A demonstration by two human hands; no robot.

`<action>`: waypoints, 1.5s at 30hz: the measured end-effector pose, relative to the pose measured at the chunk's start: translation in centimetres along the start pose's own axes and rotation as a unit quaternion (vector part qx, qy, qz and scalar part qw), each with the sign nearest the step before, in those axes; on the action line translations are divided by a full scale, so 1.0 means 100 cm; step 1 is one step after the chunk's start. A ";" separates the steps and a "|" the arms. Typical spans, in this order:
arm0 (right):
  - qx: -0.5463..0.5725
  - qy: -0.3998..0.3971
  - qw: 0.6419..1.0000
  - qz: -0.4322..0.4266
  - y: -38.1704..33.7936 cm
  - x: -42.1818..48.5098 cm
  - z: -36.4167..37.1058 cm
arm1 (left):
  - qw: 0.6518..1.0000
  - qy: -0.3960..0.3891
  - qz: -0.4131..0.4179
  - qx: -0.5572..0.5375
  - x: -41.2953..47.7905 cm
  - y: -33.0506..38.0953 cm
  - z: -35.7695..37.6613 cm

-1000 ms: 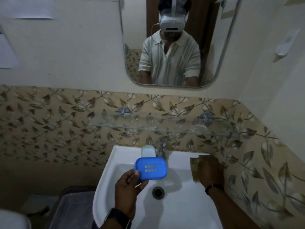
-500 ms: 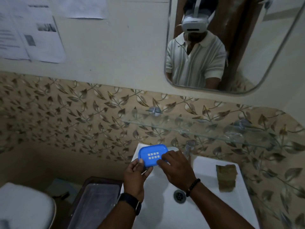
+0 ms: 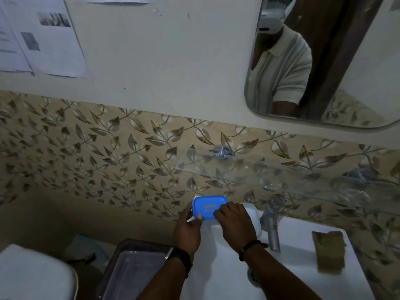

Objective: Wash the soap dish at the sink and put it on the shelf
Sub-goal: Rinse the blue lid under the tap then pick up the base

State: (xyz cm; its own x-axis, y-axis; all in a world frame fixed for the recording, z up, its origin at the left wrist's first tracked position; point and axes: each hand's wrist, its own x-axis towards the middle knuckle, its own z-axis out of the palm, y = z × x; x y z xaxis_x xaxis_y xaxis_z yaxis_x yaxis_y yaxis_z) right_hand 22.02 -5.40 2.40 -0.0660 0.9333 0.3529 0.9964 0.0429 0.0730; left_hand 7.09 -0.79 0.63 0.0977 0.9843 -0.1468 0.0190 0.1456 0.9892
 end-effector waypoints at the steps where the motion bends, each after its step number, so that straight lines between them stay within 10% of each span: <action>1: -0.010 -0.015 1.000 0.016 -0.002 0.002 0.005 | 0.994 -0.005 0.037 0.105 0.005 -0.006 0.002; 5: -0.042 -0.090 0.993 0.057 -0.010 0.003 0.029 | 0.879 -0.091 0.129 0.450 0.017 -0.031 0.002; 10: -0.039 -0.123 0.988 0.081 -0.009 -0.006 0.041 | 0.797 -0.173 0.138 0.561 0.019 -0.045 0.005; 23: -0.096 -0.131 0.967 0.197 0.016 -0.048 0.015 | 0.746 -0.099 0.369 0.546 -0.005 -0.051 0.020; 34: -0.115 -0.177 0.956 0.202 0.000 -0.057 -0.001 | 0.771 -0.139 0.241 0.573 -0.034 -0.048 0.005; 45: 0.089 -0.054 0.969 0.224 -0.023 -0.088 -0.063 | 0.911 -0.053 0.181 0.366 -0.061 -0.016 0.029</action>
State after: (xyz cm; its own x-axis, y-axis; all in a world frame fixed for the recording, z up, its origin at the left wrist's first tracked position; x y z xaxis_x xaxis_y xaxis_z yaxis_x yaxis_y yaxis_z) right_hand 19.93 -15.98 5.02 0.3718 0.9041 0.2108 0.9176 -0.3234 -0.2311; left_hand 9.32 -7.27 -0.03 0.3238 0.9340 0.1511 0.6216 -0.3304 0.7103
